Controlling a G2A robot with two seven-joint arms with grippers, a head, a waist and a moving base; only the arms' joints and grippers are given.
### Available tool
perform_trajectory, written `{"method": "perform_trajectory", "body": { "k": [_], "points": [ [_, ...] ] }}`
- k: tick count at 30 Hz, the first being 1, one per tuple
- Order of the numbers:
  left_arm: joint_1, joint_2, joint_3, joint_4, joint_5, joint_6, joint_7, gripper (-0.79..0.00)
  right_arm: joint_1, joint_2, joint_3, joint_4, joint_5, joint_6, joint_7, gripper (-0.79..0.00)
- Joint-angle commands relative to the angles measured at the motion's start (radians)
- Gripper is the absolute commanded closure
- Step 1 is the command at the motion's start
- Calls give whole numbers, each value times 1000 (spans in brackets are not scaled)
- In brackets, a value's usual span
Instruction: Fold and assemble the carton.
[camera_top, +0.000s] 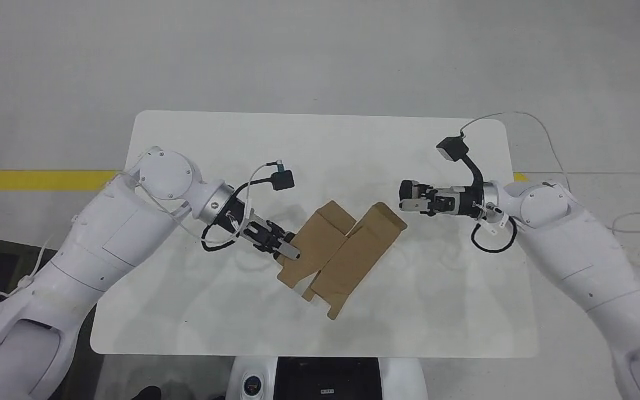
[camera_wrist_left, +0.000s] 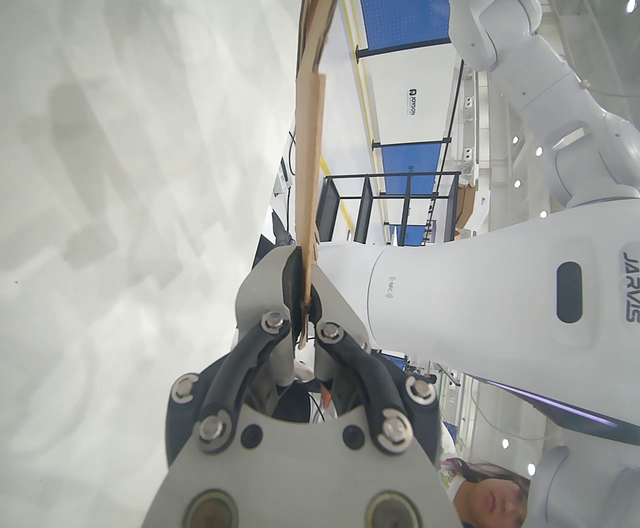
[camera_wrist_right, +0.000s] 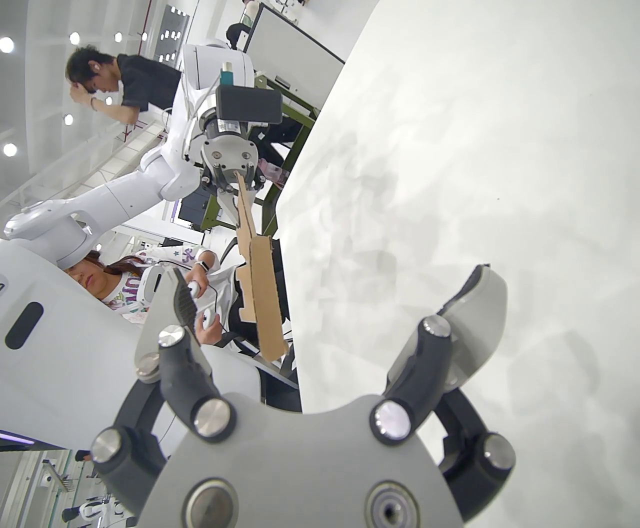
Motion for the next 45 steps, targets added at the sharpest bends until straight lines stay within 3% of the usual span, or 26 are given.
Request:
{"method": "perform_trajectory", "body": {
  "k": [1,7,21,25,35,45],
  "points": [
    [0,0,0,0,0,0,0,0,0,0,0,0,0,0,0,-785],
    [-26,3,-6,47,-68,-15,16,0,0,0,0,0,0,0,0,-785],
    [-4,5,-13,20,-40,-6,36,0,-18,2,23,-20,-41,26,-32,-785],
    [10,8,-25,8,-26,-10,11,0,-27,-1,36,-16,-3,15,13,-785],
    [32,9,-33,-44,4,1,0,0,-4,-19,-32,-80,-3,88,88,-785],
    [32,2,-38,-33,11,0,1,0,19,-16,-92,-117,-1,107,107,-785]
  ]
}}
